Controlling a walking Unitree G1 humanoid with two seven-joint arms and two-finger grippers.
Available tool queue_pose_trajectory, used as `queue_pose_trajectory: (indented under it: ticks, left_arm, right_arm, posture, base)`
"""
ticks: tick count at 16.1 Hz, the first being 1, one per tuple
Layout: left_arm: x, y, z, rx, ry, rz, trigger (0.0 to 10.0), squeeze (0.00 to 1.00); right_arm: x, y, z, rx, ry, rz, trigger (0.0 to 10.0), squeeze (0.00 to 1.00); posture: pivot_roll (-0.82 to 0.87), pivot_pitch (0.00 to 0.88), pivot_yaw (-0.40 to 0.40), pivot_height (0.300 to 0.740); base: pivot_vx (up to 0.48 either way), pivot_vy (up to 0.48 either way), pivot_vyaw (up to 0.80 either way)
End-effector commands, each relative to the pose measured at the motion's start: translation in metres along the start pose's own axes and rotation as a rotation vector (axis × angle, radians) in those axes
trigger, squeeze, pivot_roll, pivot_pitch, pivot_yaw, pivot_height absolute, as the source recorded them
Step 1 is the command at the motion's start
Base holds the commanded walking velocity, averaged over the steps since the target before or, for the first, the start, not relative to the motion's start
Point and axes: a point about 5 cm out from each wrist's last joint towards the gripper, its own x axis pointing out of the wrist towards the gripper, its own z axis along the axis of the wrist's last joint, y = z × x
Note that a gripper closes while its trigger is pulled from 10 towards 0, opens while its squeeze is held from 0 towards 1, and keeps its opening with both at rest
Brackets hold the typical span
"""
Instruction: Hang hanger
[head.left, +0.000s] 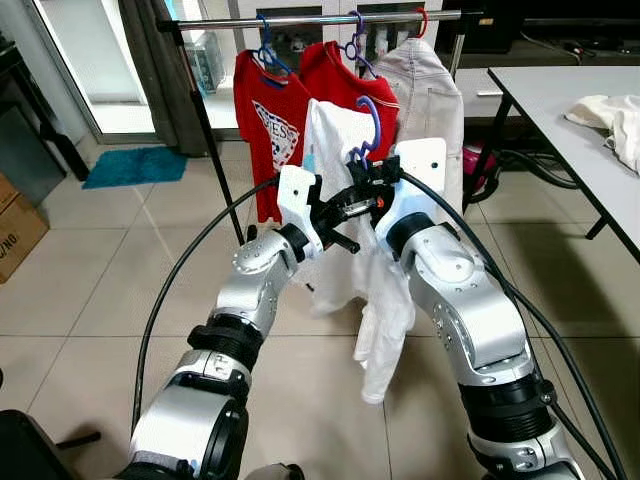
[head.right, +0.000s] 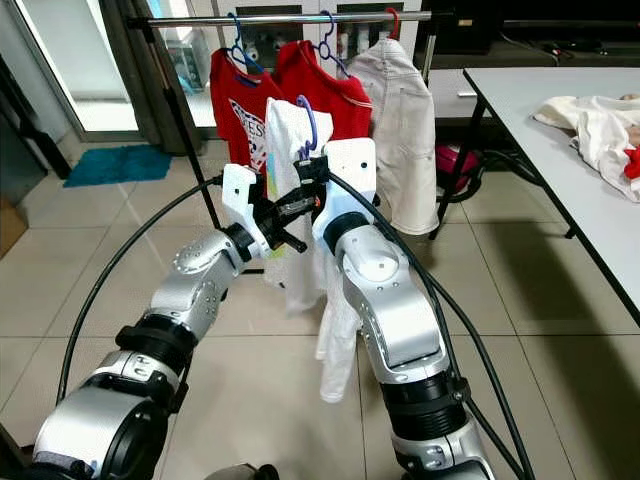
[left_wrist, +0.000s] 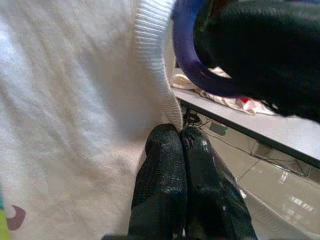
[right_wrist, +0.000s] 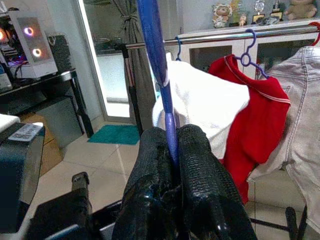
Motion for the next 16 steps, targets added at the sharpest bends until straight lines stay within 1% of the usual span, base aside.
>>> queue_pose_trajectory:
  ticks: [1, 2, 4, 6, 7, 9, 10, 11, 13, 14, 15, 16]
  left_arm:
    - [-0.003, 0.004, 0.003, 0.014, 0.001, 0.025, 0.0, 0.0]
    - [-0.003, 0.004, 0.003, 0.019, 0.002, 0.032, 0.0, 0.0]
    - [-0.006, 0.005, 0.005, 0.021, -0.008, 0.064, 0.0, 0.0]
    - [-0.007, 0.006, 0.005, 0.021, -0.013, 0.075, 0.0, 0.0]
    - [-0.011, 0.008, 0.007, 0.014, -0.025, 0.108, 0.0, 0.0]
    - [-0.013, 0.009, 0.007, 0.009, -0.03, 0.12, 0.0, 0.0]
    - [-0.015, 0.009, 0.006, 0.0, -0.03, 0.143, 0.0, 0.0]
    - [-0.016, 0.009, 0.004, -0.004, -0.019, 0.165, 0.0, 0.0]
    - [-0.017, 0.01, 0.001, -0.004, 0.004, 0.186, 0.0, 0.0]
    - [-0.017, 0.01, -0.002, 0.0, 0.031, 0.203, 0.0, 0.0]
    - [-0.018, 0.01, -0.005, 0.003, 0.051, 0.221, 0.0, 0.0]
    - [-0.018, 0.01, -0.006, 0.005, 0.058, 0.229, 0.0, 0.0]
  right_arm:
    - [0.001, -0.001, 0.002, 0.003, -0.011, 0.0, 10.0, 0.0]
    - [0.0, -0.003, 0.0, 0.007, -0.005, -0.003, 10.0, 0.0]
    - [-0.002, -0.009, -0.004, 0.024, 0.018, -0.01, 10.0, 0.0]
    - [-0.002, -0.01, -0.005, 0.025, 0.024, -0.01, 10.0, 0.0]
    - [-0.002, -0.014, -0.009, 0.024, 0.043, -0.013, 10.0, 0.0]
    - [-0.002, -0.016, -0.011, 0.027, 0.056, -0.02, 10.0, 0.0]
    - [-0.003, -0.02, -0.019, 0.034, 0.101, -0.039, 10.0, 0.0]
    - [-0.006, -0.023, -0.03, 0.02, 0.167, -0.049, 10.0, 0.0]
    - [-0.009, -0.025, -0.044, -0.005, 0.254, -0.04, 10.0, 0.0]
    - [-0.013, -0.025, -0.059, -0.053, 0.35, -0.008, 10.0, 0.0]
    - [-0.021, -0.024, -0.078, -0.103, 0.467, 0.062, 10.0, 0.0]
    - [-0.025, -0.025, -0.084, -0.106, 0.493, 0.074, 10.0, 0.0]
  posture:
    - [-0.1, 0.0, 0.111, 0.74]
    - [-0.1, 0.0, 0.107, 0.74]
    - [-0.09, 0.0, 0.071, 0.74]
    - [-0.09, 0.0, 0.06, 0.74]
    - [-0.09, 0.0, 0.048, 0.74]
    - [-0.09, 0.0, 0.043, 0.74]
    - [-0.09, 0.0, 0.033, 0.74]
    - [-0.09, 0.0, 0.028, 0.74]
    - [-0.1, 0.0, 0.022, 0.74]
    - [-0.1, 0.0, 0.02, 0.74]
    - [-0.1, 0.0, 0.016, 0.74]
    - [-0.1, 0.0, 0.013, 0.74]
  base:
    - [0.0, 0.0, 0.0]
    - [0.0, 0.0, 0.0]
    - [0.0, 0.0, 0.0]
    - [0.0, 0.0, 0.0]
    - [0.0, 0.0, 0.0]
    - [0.0, 0.0, 0.0]
    - [0.0, 0.0, 0.0]
    - [0.0, 0.0, 0.0]
    - [0.0, 0.0, 0.0]
    - [0.0, 0.0, 0.0]
    - [0.0, 0.0, 0.0]
    - [0.0, 0.0, 0.0]
